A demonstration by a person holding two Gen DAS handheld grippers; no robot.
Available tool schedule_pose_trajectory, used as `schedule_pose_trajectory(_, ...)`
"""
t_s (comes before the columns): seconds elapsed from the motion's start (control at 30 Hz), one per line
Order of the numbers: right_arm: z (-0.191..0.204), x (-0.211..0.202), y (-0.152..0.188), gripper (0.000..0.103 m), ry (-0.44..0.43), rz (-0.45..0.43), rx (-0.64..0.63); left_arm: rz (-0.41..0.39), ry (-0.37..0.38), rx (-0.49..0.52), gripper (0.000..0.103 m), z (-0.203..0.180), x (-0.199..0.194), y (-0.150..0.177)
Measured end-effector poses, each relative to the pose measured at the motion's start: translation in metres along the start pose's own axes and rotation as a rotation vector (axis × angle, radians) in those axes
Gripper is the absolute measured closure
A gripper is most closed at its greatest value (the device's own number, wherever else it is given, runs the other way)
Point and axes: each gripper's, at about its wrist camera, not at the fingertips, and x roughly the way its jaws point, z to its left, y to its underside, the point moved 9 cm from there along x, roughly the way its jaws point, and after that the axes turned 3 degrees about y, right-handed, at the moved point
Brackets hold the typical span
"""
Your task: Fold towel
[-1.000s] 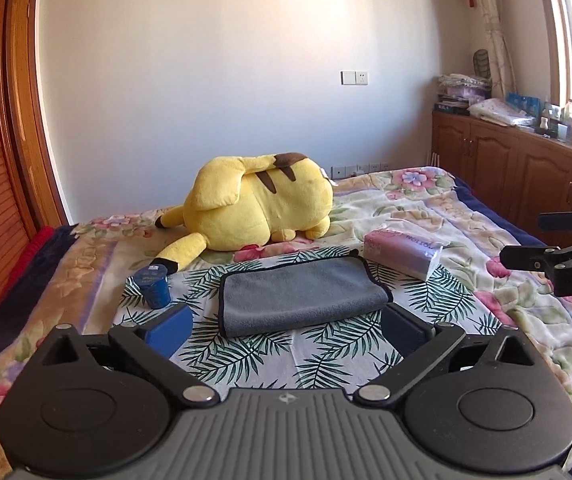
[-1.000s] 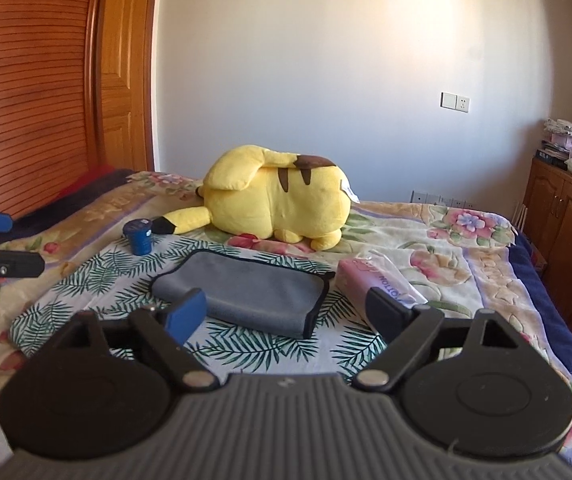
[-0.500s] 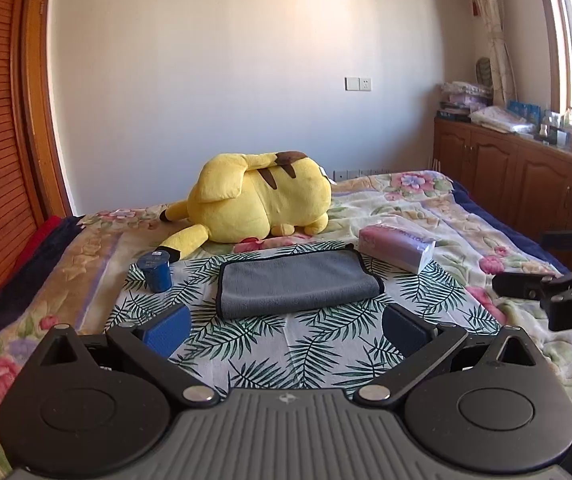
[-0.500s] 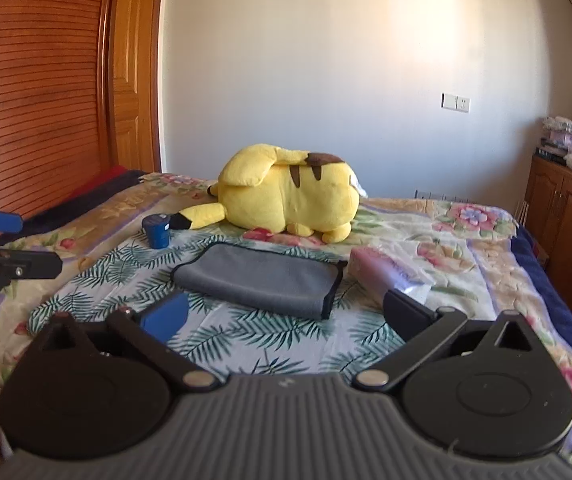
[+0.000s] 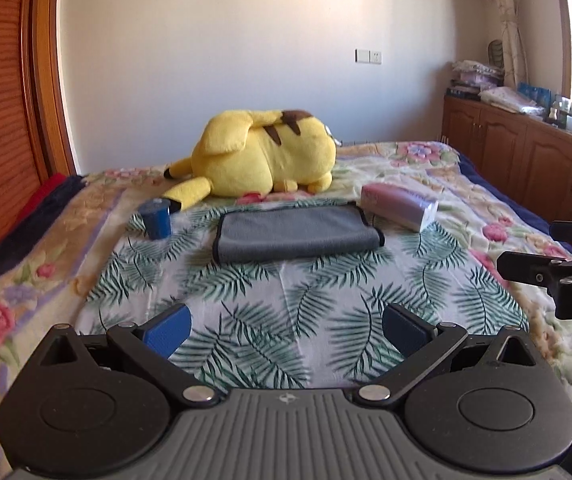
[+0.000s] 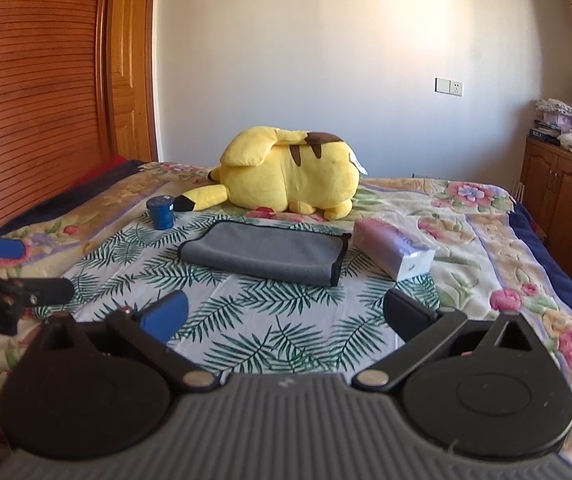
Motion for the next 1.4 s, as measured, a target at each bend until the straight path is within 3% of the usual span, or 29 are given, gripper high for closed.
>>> schedule_pose_trajectory(0.83,0.002,0.022,0.048,0.0,0.037,0.081,0.019,0.055,-0.01,0.003,0.016,-0.012,0.035,0.049)
schedule_pose_trajectory(1.1,0.0,0.023,0.048,0.0,0.032,0.079,0.034,0.037,-0.006,-0.007,0.016,-0.01,0.035,0.045)
schedule_pose_trajectory(1.4,-0.006,0.018,0.043,0.0,0.06,0.034,0.056,-0.037,-0.027,0.004,0.016,-0.008,0.022,0.031)
